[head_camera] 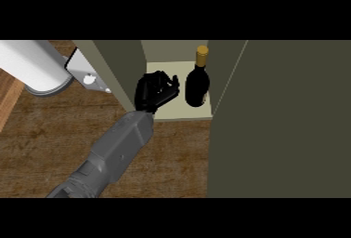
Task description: Pick up the wine, place it into the cabinet and close the cabinet
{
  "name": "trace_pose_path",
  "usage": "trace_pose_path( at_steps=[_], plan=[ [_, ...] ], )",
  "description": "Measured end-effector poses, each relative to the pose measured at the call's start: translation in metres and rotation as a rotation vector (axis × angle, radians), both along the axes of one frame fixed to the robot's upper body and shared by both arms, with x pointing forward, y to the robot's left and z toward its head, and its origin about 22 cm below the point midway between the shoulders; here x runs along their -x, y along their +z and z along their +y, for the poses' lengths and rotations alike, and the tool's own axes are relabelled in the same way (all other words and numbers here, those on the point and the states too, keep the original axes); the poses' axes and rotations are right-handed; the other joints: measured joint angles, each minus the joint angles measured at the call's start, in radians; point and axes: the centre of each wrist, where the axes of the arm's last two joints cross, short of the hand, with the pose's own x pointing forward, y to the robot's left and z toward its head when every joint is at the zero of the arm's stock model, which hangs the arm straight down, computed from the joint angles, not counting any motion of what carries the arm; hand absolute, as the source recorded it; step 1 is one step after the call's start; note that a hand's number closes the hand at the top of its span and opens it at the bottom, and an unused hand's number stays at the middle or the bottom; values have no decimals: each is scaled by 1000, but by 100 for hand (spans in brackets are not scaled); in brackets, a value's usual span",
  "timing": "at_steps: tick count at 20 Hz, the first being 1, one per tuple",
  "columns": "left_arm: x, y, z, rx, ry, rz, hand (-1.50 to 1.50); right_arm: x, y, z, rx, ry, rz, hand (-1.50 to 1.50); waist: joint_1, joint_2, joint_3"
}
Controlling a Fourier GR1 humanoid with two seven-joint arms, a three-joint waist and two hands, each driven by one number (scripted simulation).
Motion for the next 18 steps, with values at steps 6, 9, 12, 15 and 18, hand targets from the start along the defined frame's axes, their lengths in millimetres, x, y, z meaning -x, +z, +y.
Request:
trace_pose_path(
  at_steps=[6,9,12,15,18],
  plan=[
    [-2,-5,7,-11,32,24,150,-5,1,0,-2,6,-9,-150,-12,5,0],
    [-3,-6,11,-13,50,20,150,-6,1,1,-5,7,-10,-150,-15,6,0],
    [-7,-4,14,2,79,5,150,-4,-1,0,-2,5,-9,-150,-12,6,-1],
    [-9,-2,14,7,96,-23,-150,-1,0,3,3,5,-11,-150,-14,9,-3],
    [-9,-2,14,4,81,-55,-150,1,-4,0,8,-7,-11,-150,-11,11,-6]
  ],
)
